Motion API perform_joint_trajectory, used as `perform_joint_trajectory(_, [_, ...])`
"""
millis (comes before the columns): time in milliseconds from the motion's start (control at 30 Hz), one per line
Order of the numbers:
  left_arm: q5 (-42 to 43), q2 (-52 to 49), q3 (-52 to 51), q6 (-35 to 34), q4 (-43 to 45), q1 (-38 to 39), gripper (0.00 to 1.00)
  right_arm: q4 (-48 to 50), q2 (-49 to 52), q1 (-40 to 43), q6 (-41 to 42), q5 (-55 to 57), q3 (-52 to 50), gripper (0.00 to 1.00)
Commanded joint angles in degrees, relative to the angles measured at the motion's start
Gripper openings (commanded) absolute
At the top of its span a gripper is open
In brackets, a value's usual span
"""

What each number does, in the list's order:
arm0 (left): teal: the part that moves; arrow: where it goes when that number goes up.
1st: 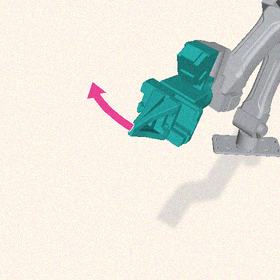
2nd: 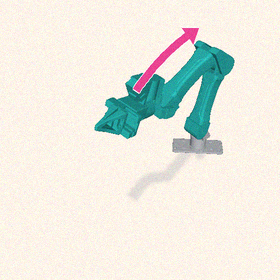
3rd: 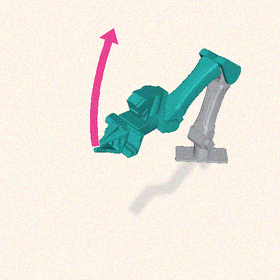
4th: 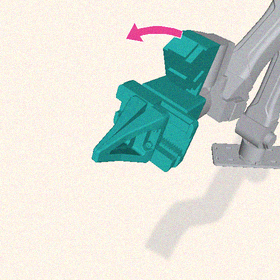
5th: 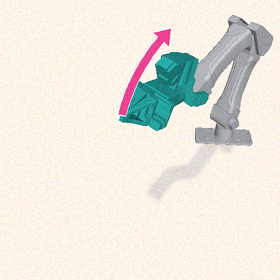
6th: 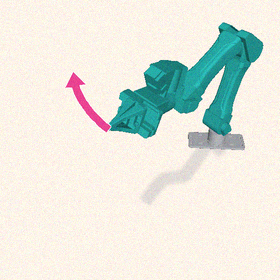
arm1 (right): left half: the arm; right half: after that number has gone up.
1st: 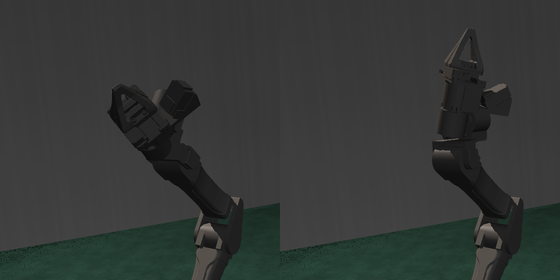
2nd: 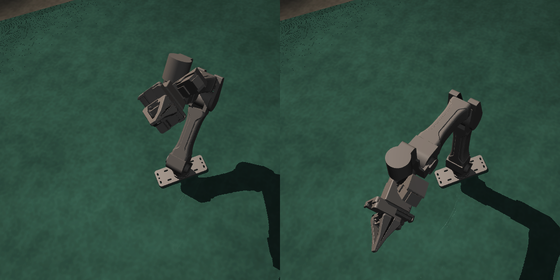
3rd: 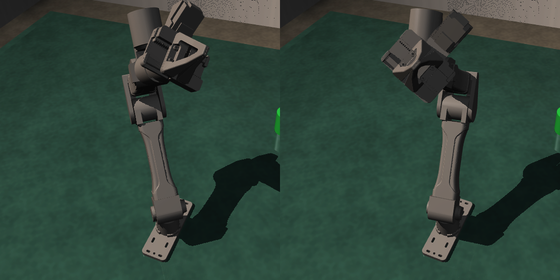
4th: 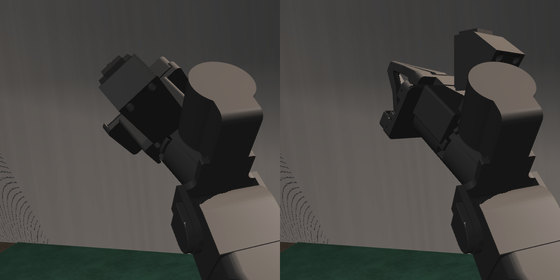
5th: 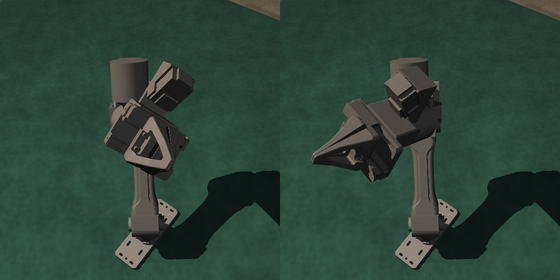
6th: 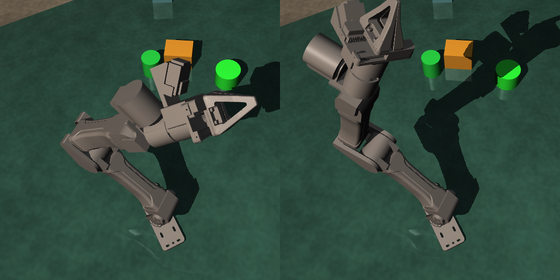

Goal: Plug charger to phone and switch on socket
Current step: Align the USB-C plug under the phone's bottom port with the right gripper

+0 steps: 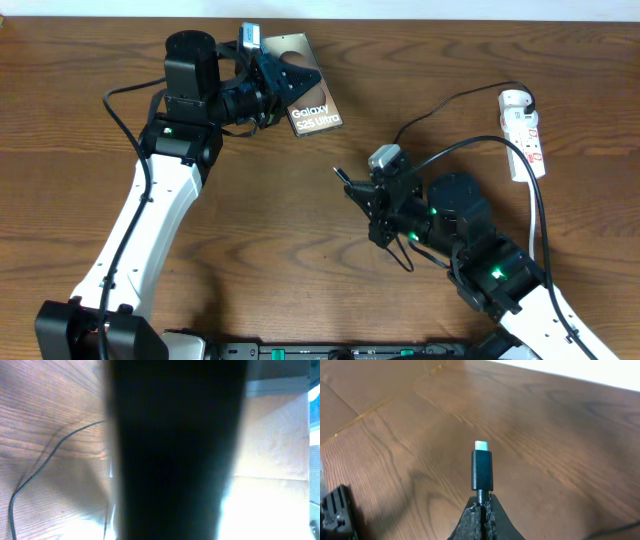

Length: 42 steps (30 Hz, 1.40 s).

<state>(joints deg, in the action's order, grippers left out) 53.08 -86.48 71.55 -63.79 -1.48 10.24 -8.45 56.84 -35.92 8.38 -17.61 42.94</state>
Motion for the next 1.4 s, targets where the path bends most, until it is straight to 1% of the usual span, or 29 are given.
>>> perform_joint_trajectory(0, [1.29, 0.44, 0.66, -2.34, 0.74, -0.11, 0.07, 2.56, -0.33, 0.31, 1.25, 1.03, 0.09, 0.01])
perform_joint_trajectory(133, [-0.68, 0.44, 0.66, -1.27, 0.76, 0.04, 0.07, 4.85, -0.33, 0.20, 0.63, 1.20, 0.09, 0.01])
perform_joint_trajectory(300, [-3.96, 0.44, 0.66, 0.15, 0.96, 1.97, 0.07, 5.86, -0.33, 0.20, -4.24, 1.27, 0.09, 0.01])
perform_joint_trajectory(433, [-7.58, 0.44, 0.66, 2.34, 0.96, 3.87, 0.07, 6.29, -0.31, 0.20, -4.17, 4.09, 0.09, 0.01])
perform_joint_trajectory(567, [-7.63, 0.44, 0.66, 4.13, 0.98, 4.61, 0.07, 6.27, -0.22, 0.20, -4.20, 6.71, 0.09, 0.01])
perform_joint_trajectory(800, [-7.04, 0.44, 0.66, 4.63, 0.96, 4.63, 0.07, 6.38, 0.07, 0.20, -4.17, 9.49, 0.09, 0.01])
perform_joint_trajectory(1367, [-7.34, 0.44, 0.66, 4.83, 0.96, 5.73, 0.07, 8.72, 1.36, -0.83, -3.96, 9.75, 0.09, 0.01])
